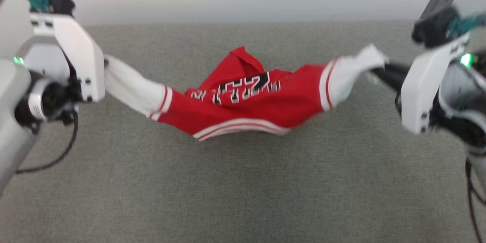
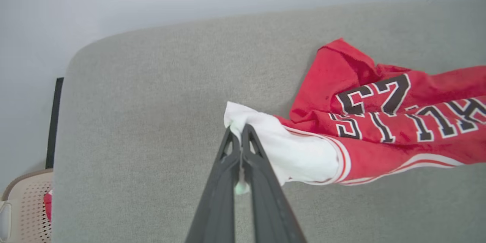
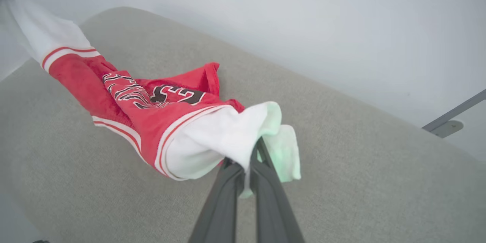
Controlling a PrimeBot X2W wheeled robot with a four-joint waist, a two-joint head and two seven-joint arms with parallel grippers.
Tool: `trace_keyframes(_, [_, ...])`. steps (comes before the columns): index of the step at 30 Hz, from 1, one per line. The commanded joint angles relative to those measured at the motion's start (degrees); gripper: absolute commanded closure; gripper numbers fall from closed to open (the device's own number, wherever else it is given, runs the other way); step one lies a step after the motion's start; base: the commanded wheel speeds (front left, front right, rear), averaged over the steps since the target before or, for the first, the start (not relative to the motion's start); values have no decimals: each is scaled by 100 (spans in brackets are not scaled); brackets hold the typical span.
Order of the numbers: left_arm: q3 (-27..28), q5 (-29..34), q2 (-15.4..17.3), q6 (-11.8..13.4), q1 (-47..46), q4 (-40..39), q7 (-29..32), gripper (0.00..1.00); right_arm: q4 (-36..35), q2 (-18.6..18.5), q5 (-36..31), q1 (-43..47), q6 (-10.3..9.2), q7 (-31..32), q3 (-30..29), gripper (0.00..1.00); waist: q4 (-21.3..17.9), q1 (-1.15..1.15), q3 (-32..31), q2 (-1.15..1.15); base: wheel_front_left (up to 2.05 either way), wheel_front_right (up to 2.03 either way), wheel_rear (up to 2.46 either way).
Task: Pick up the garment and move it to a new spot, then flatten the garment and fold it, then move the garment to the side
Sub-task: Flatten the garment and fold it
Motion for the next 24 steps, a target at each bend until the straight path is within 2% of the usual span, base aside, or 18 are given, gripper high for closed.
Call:
trace_keyframes(1, [63, 105, -52, -54, -283, 21, 2, 100, 128, 49, 81, -378, -2, -114, -18, 100, -60, 0, -95, 0, 0, 0, 0])
trace_keyframes(7, [186, 207, -184, -153, -766, 236, -156, 100, 518, 221, 121, -1156, -2, -468, -23, 100, -146, 0, -238, 0, 0, 0, 0])
trace_keyframes(14, [328, 353, -402, -285, -1366, 668, -414, 100, 1397, 463, -208, -2125, -2, -1049, -67, 100, -216, 0, -358, 0, 0, 0, 0])
trace_keyframes(24, [488, 590, -681, -435, -2116, 1306, -927, 100, 2444, 784, -610, -3004, -2, -1693, -179, 100, -261, 0, -346, 0, 0, 0, 0])
